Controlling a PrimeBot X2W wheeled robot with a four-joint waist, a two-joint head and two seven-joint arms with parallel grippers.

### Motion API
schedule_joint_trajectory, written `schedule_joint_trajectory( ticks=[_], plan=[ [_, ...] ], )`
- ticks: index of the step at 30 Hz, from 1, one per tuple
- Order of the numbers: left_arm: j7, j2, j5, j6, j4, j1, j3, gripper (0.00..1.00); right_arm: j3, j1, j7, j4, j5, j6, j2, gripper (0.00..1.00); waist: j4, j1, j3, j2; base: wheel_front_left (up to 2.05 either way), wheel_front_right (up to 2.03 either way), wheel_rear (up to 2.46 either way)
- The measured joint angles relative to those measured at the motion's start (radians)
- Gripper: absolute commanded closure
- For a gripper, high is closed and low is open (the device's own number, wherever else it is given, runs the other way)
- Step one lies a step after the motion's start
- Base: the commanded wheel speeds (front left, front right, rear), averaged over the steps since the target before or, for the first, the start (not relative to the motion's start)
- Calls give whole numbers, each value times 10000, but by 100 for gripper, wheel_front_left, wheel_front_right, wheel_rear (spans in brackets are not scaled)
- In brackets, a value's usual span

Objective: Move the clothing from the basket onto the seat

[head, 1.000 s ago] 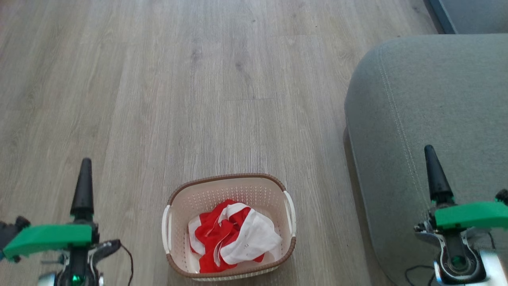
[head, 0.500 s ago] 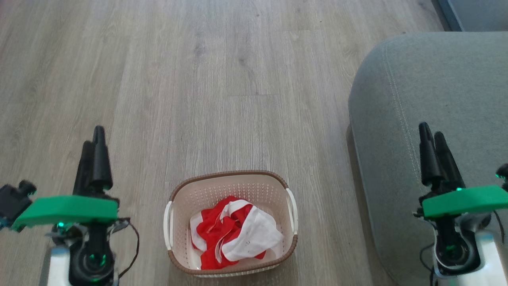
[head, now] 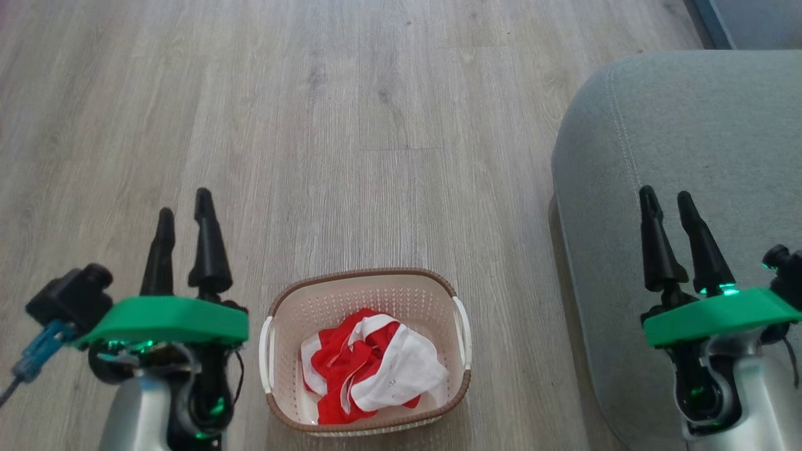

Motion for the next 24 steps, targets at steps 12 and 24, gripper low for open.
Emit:
schedule_joint_trajectory(
  ticks=[12, 24],
  plan=[
    [-305, 284, 1599, 520, 86, -15, -1156, 0, 512, -150, -313, -155, -1490, 0, -228, 0, 35, 0, 23, 0, 0, 0, 0],
    [-679, 692, 3020, 1337, 621, -226, -2688, 0, 982, -148, -637, 548, -2673, 0, -286, 0, 76, 0, 21, 0, 0, 0, 0]
  ],
)
